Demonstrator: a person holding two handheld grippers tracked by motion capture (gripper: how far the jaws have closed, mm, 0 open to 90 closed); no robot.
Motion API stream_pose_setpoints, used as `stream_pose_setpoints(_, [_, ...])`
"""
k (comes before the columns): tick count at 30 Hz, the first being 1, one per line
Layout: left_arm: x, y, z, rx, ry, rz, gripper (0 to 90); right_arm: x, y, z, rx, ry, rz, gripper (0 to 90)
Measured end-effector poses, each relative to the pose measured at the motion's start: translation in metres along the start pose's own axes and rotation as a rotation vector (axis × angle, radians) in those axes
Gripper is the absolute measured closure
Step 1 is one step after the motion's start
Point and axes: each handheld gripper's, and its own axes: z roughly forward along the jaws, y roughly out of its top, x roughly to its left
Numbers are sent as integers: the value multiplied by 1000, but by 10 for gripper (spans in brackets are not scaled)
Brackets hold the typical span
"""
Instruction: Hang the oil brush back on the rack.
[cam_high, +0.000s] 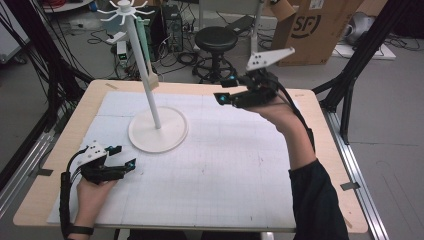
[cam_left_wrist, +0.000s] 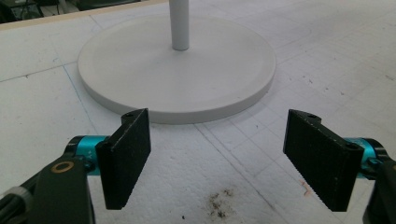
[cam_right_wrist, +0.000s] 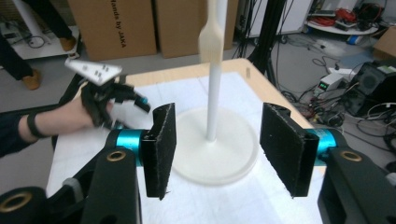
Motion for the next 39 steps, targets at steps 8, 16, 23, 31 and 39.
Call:
stream_pose_setpoints(8, [1, 0, 0, 1, -2, 0, 238, 12, -75, -23, -12, -3, 51, 381])
stream_pose_setpoints(16, [1, 0, 0, -1, 0, -5, 238, 26, -155, -47, -45, -55, 134, 312])
stream_pose_setpoints(23, [1, 0, 0, 0, 0, 1, 238, 32, -214, -57, -61, -100, 249, 256])
stream_pose_setpoints(31, [1, 0, 0, -1, 2, -3, 237, 35, -250, -57, -17, -159, 281, 241])
stream_pose_setpoints(39, [0, 0, 0, 0, 1, 0, 237, 32, -263, -57, 21, -207, 289, 242])
